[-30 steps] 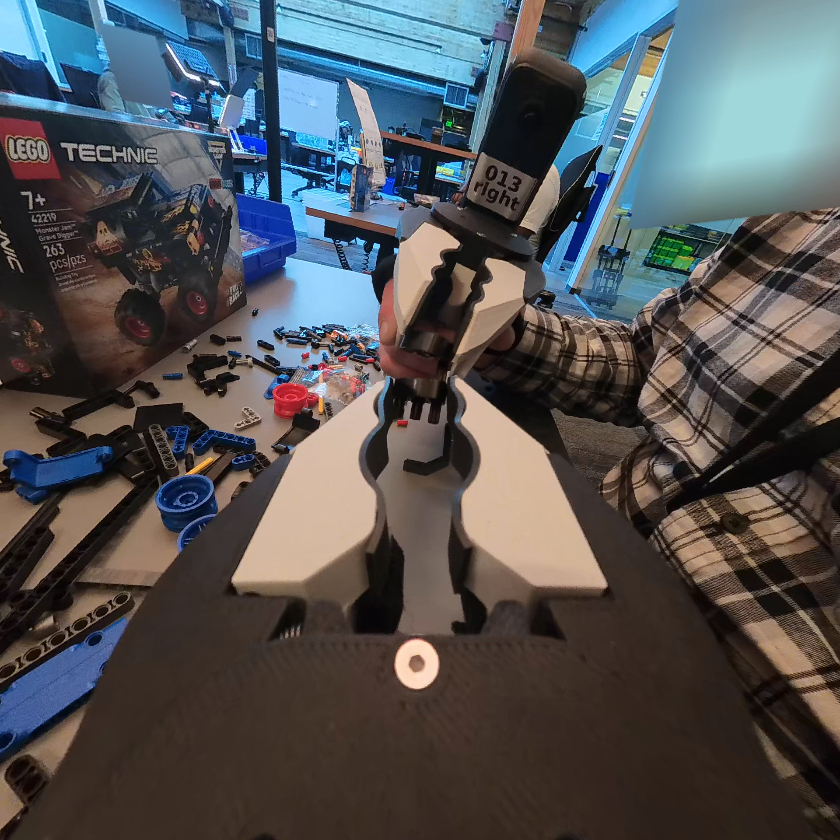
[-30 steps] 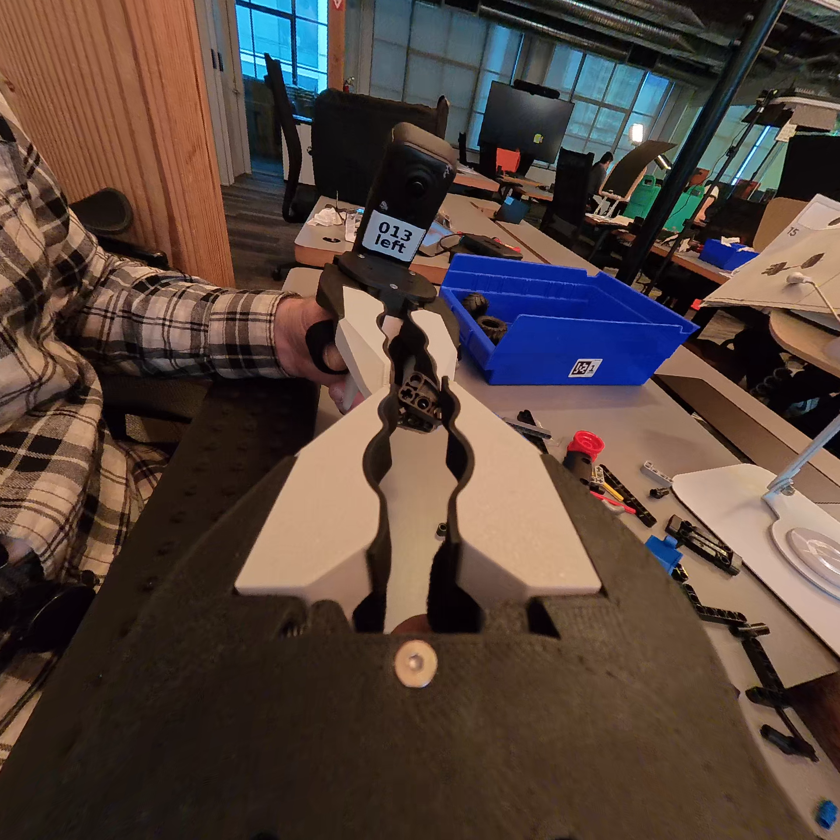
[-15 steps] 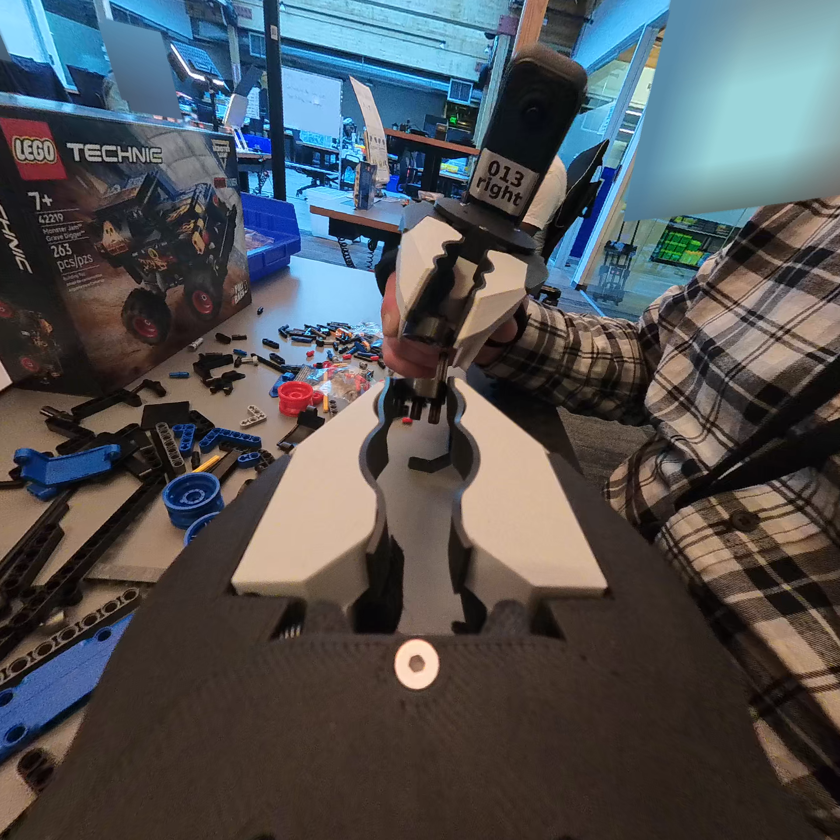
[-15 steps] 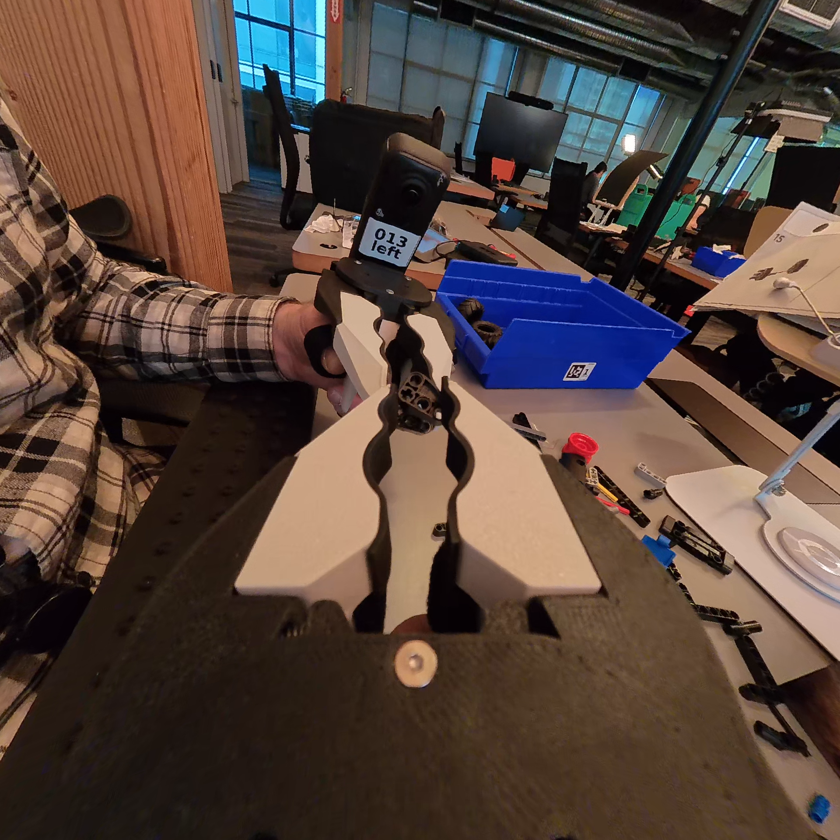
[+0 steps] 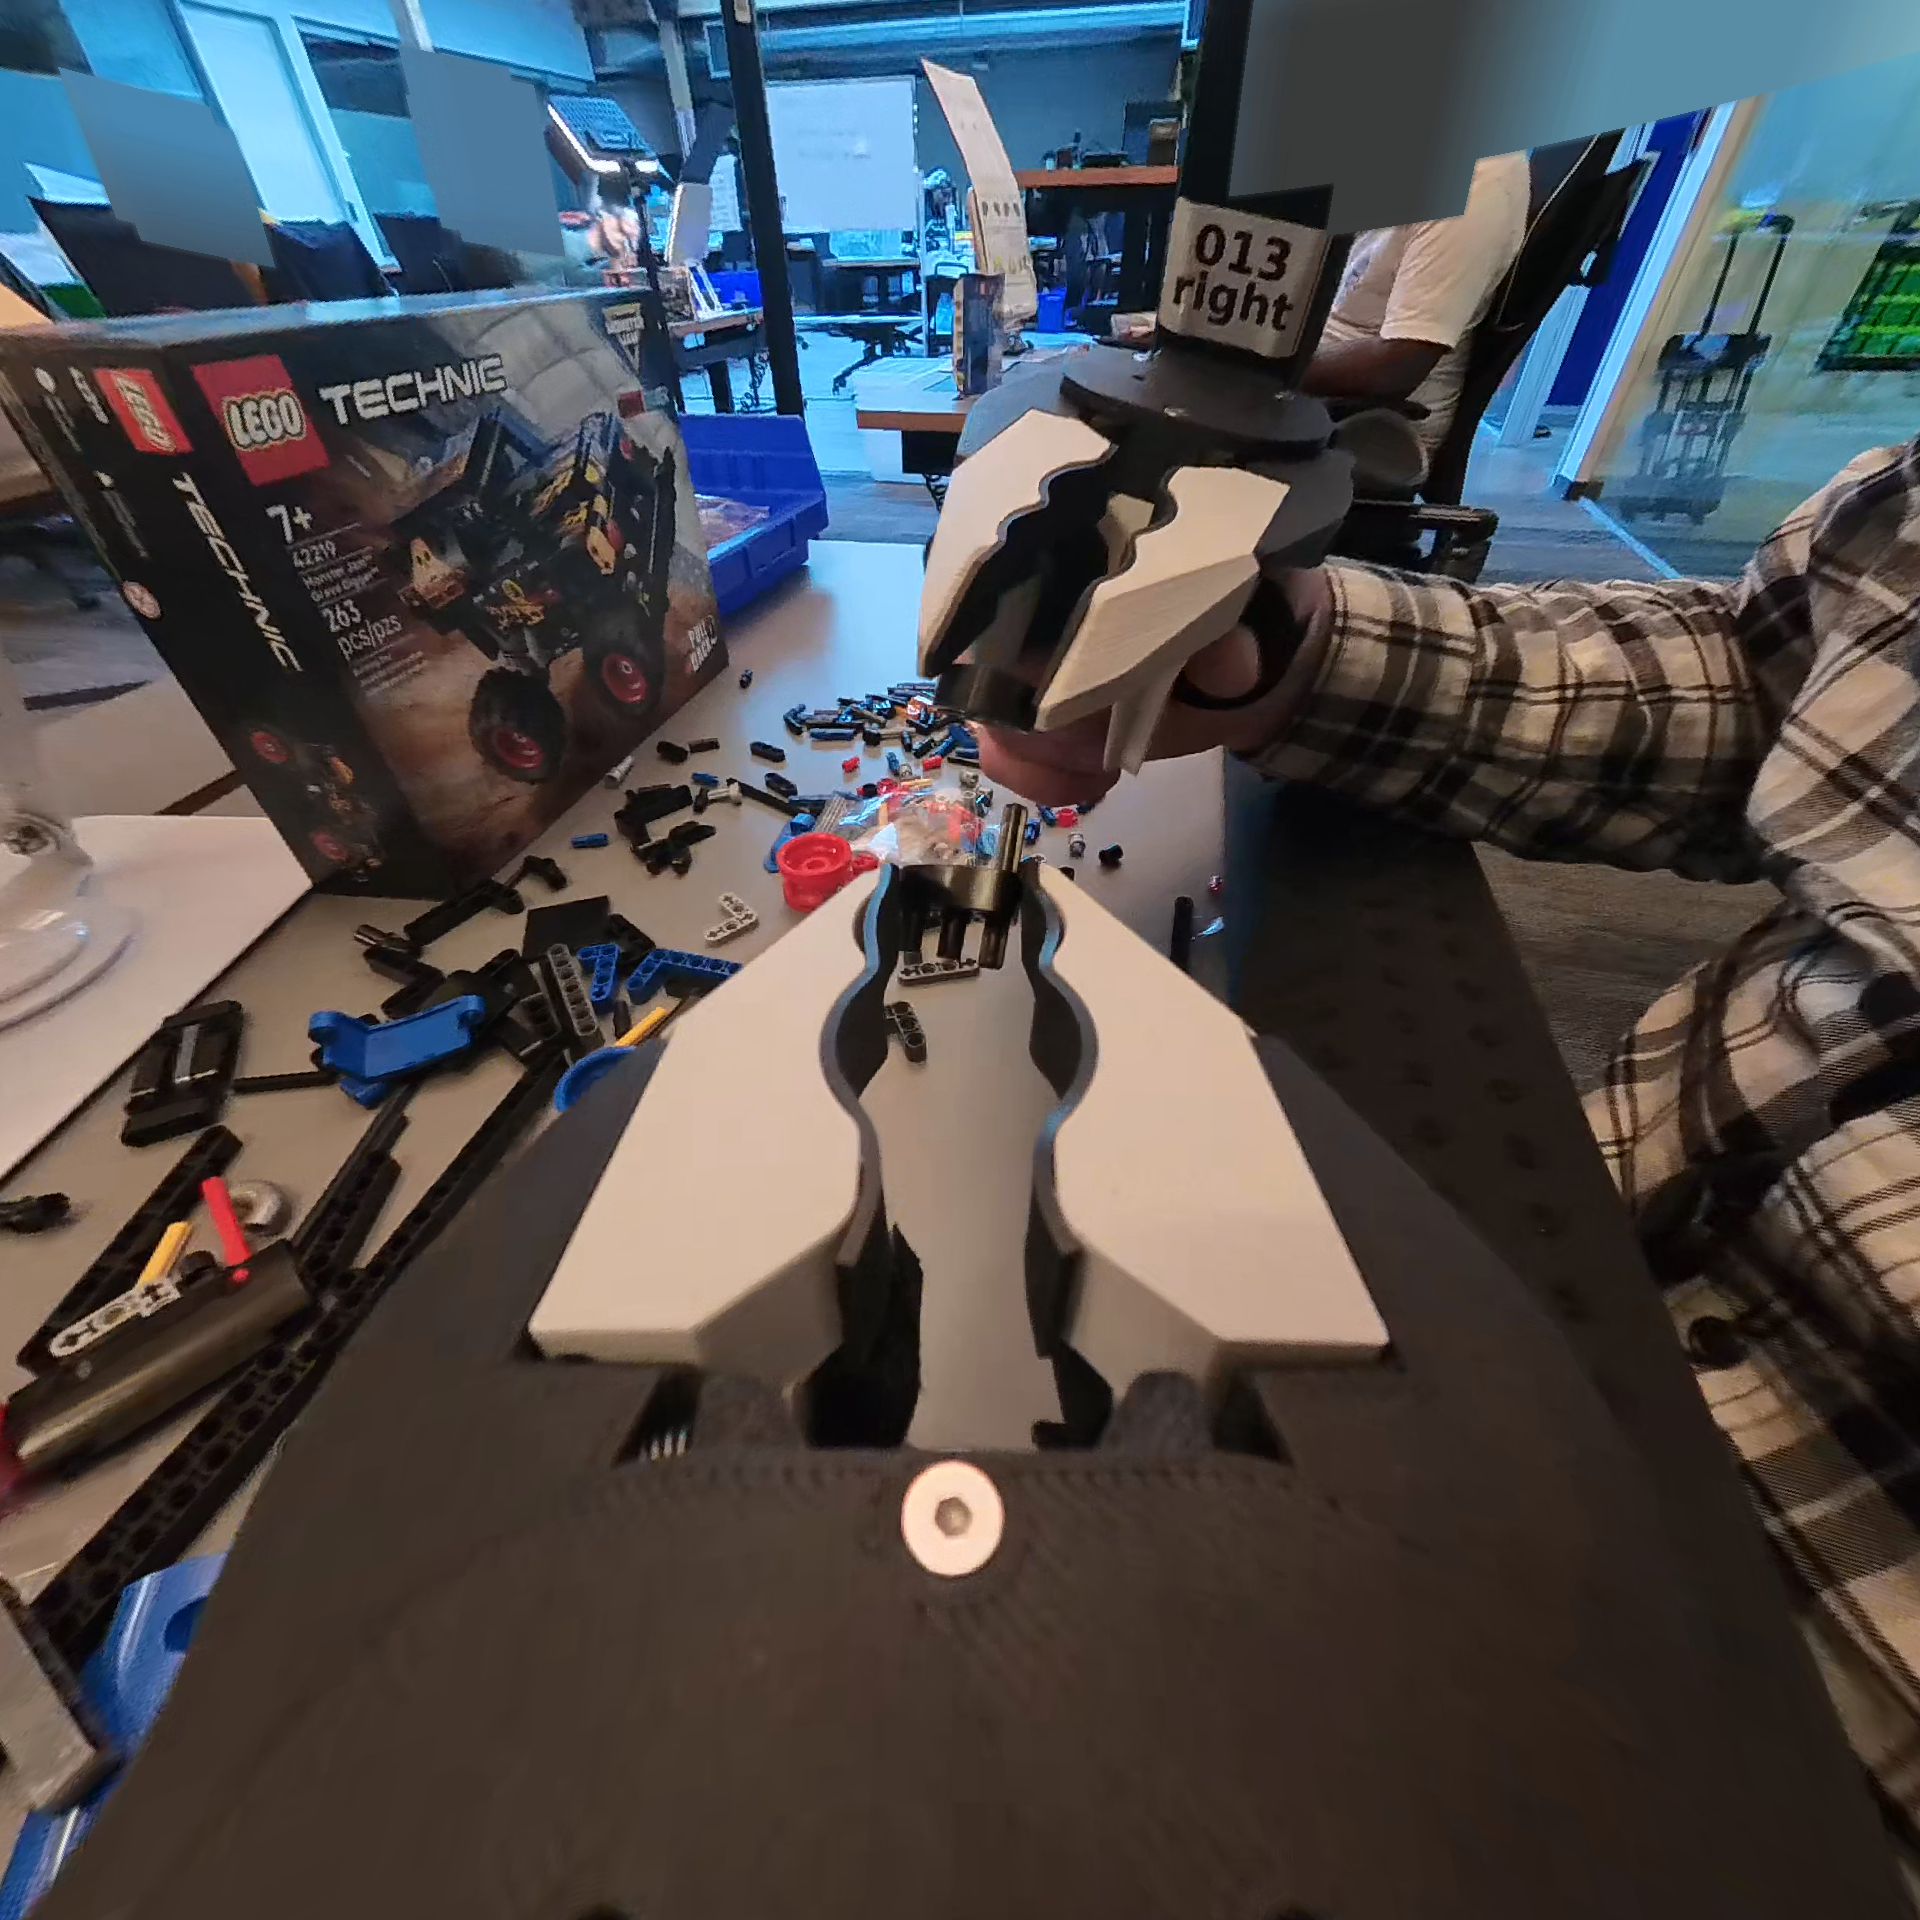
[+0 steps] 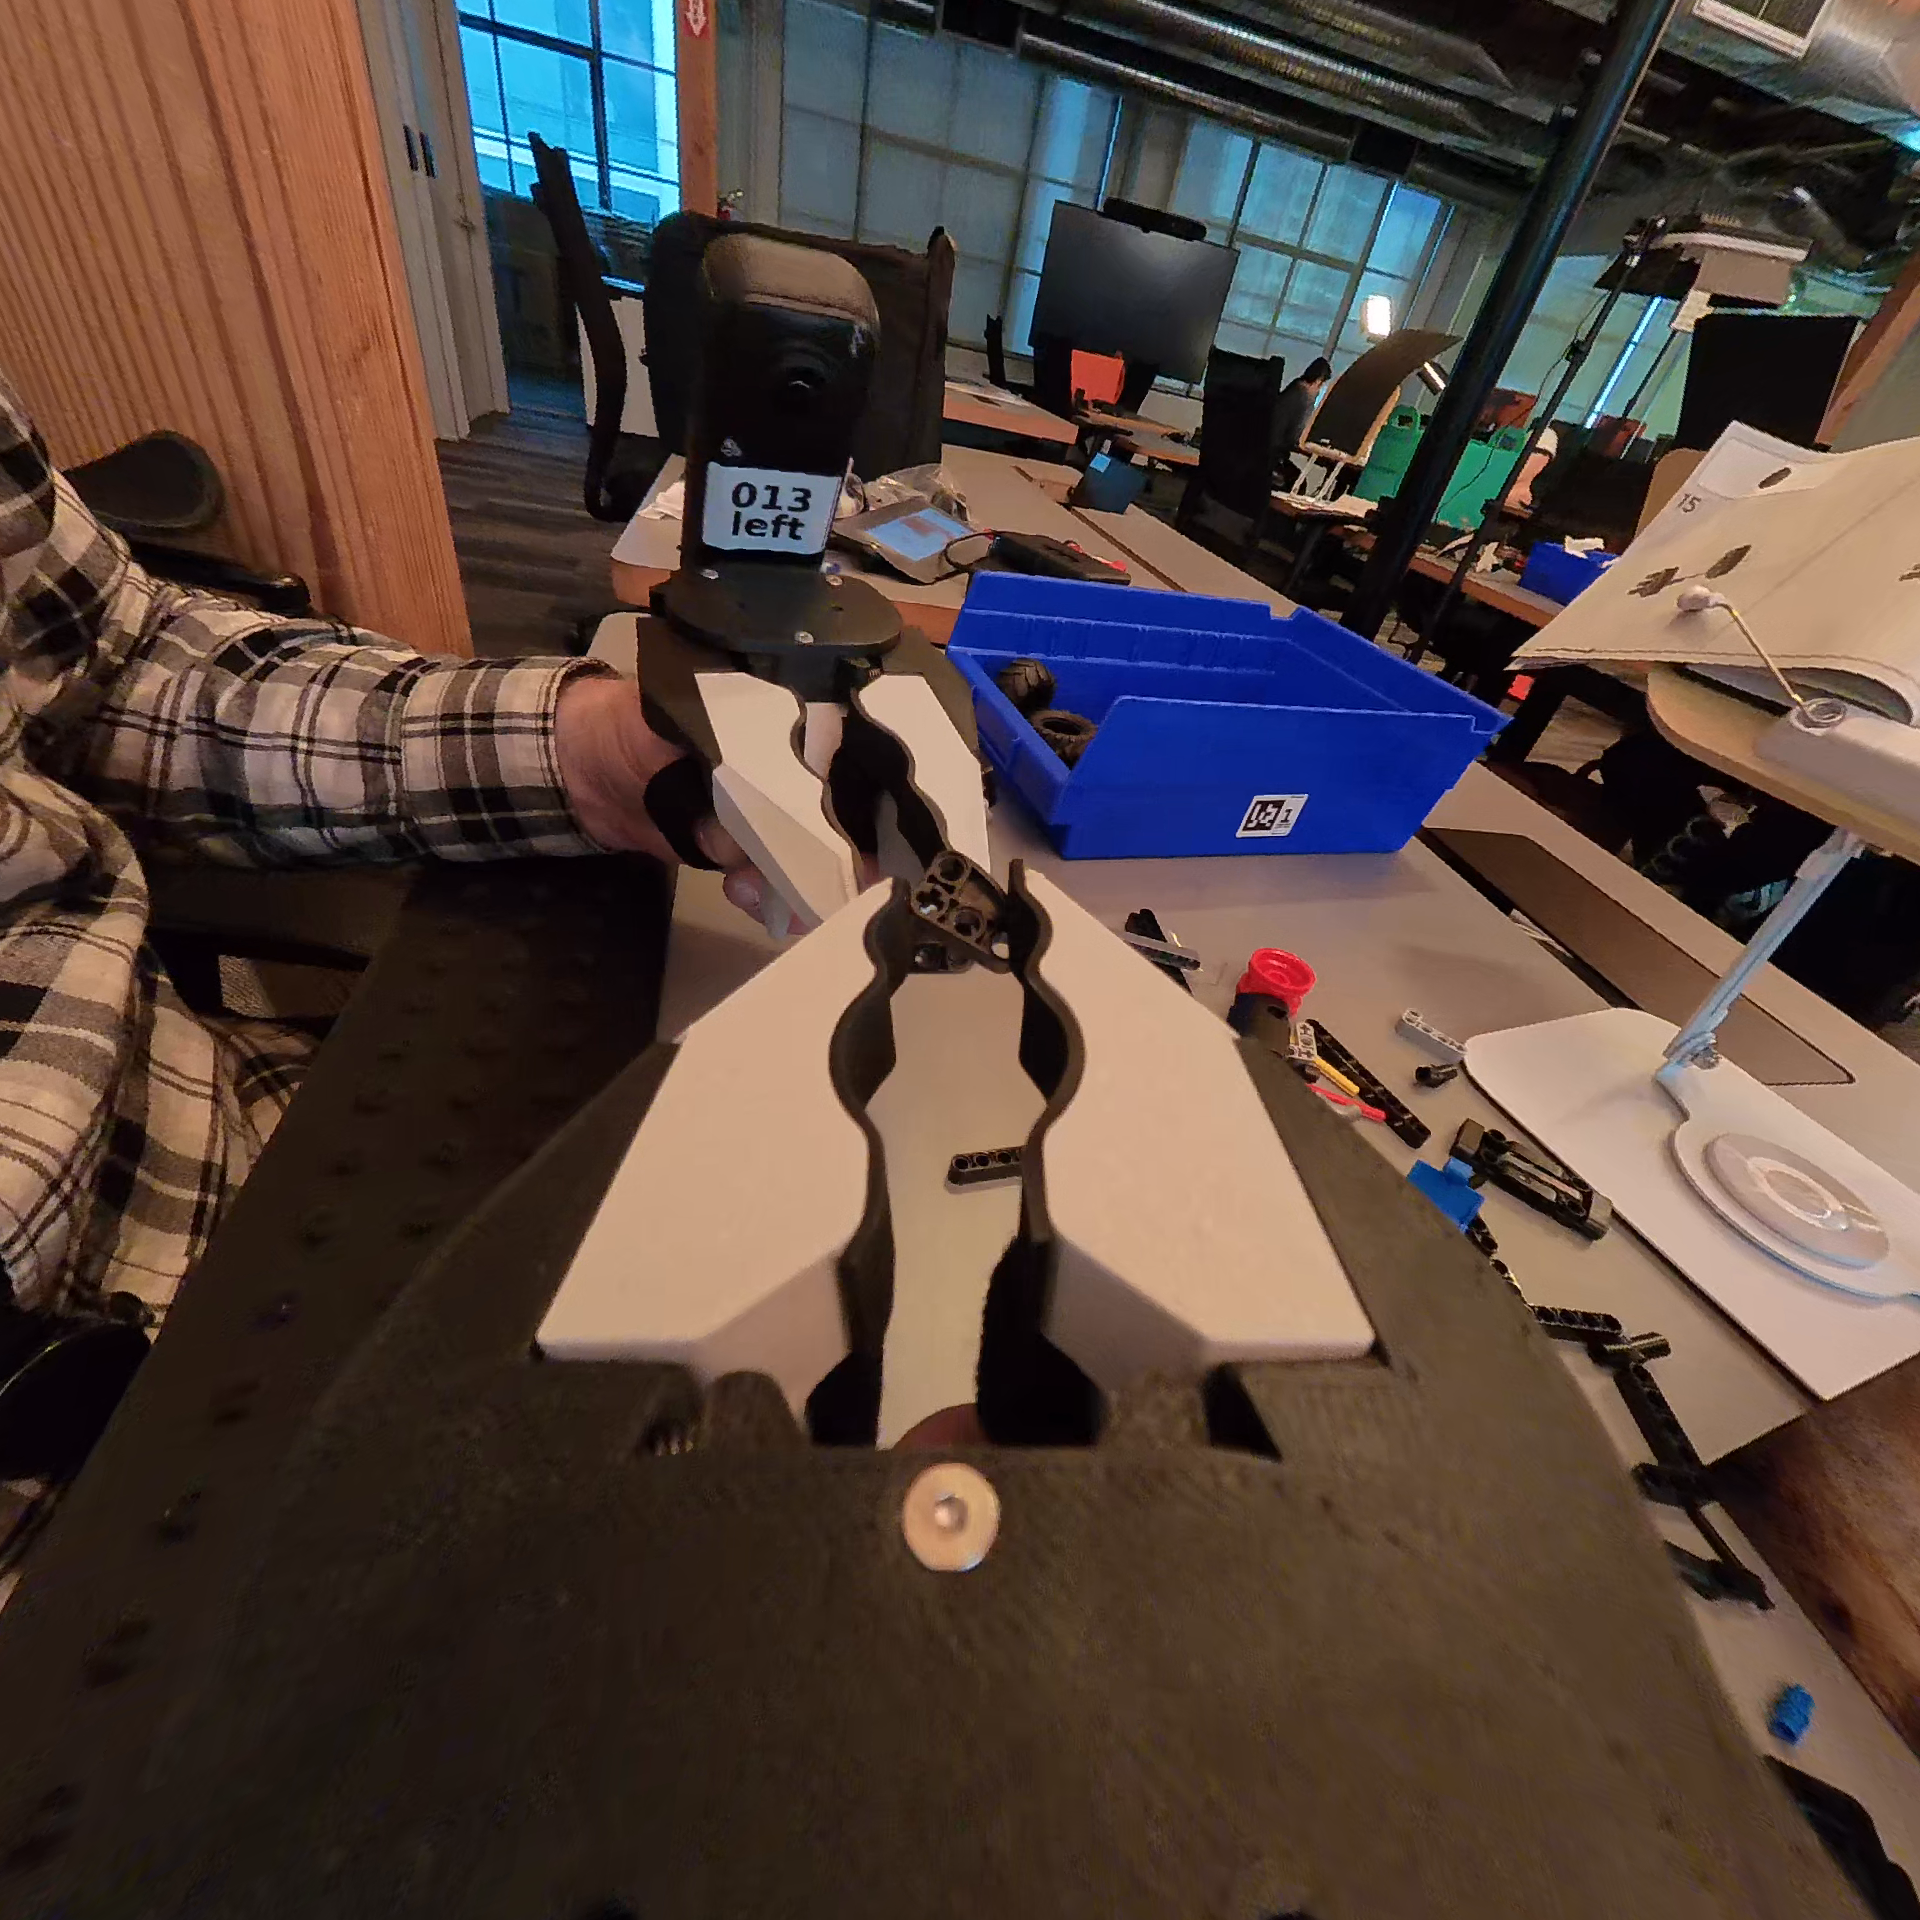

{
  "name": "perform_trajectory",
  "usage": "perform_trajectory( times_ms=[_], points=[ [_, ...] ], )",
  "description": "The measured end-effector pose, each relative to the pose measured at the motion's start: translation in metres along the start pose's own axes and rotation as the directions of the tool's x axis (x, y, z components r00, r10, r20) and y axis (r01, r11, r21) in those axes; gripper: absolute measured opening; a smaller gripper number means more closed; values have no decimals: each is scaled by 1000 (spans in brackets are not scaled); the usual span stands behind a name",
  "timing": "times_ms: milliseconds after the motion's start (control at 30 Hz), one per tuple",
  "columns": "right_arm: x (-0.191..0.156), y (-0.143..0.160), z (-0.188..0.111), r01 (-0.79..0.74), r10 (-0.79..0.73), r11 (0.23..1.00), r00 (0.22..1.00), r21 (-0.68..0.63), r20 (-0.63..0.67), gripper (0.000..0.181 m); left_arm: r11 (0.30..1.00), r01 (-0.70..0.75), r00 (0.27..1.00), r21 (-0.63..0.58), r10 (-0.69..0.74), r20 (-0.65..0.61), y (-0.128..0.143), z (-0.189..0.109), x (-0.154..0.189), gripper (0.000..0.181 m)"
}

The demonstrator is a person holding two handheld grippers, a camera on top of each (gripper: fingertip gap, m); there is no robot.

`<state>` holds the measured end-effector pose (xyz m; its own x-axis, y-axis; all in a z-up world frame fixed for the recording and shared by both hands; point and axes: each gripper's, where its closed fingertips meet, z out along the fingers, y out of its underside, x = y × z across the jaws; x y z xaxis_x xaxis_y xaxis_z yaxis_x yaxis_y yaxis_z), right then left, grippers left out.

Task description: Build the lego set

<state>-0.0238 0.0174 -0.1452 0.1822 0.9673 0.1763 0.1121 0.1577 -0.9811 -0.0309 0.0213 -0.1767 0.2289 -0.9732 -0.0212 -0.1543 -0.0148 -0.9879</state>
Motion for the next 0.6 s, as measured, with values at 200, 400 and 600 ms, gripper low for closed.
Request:
perform_trajectory(
  times_ms=[200,400,600],
  points=[
    [2,0,0,1,-1,1000,1000,2,-5,17,999,-40,999,2,40,37,-2,-2,-3,21],
    [2,3,0,2,-2,1000,1000,-5,-3,17,987,-151,983,-60,156,96,5,1,-6,21],
    [-4,3,3,2,-1,1000,999,-6,32,17,990,-138,988,-31,140,71,1,1,-2,21]
  ],
)
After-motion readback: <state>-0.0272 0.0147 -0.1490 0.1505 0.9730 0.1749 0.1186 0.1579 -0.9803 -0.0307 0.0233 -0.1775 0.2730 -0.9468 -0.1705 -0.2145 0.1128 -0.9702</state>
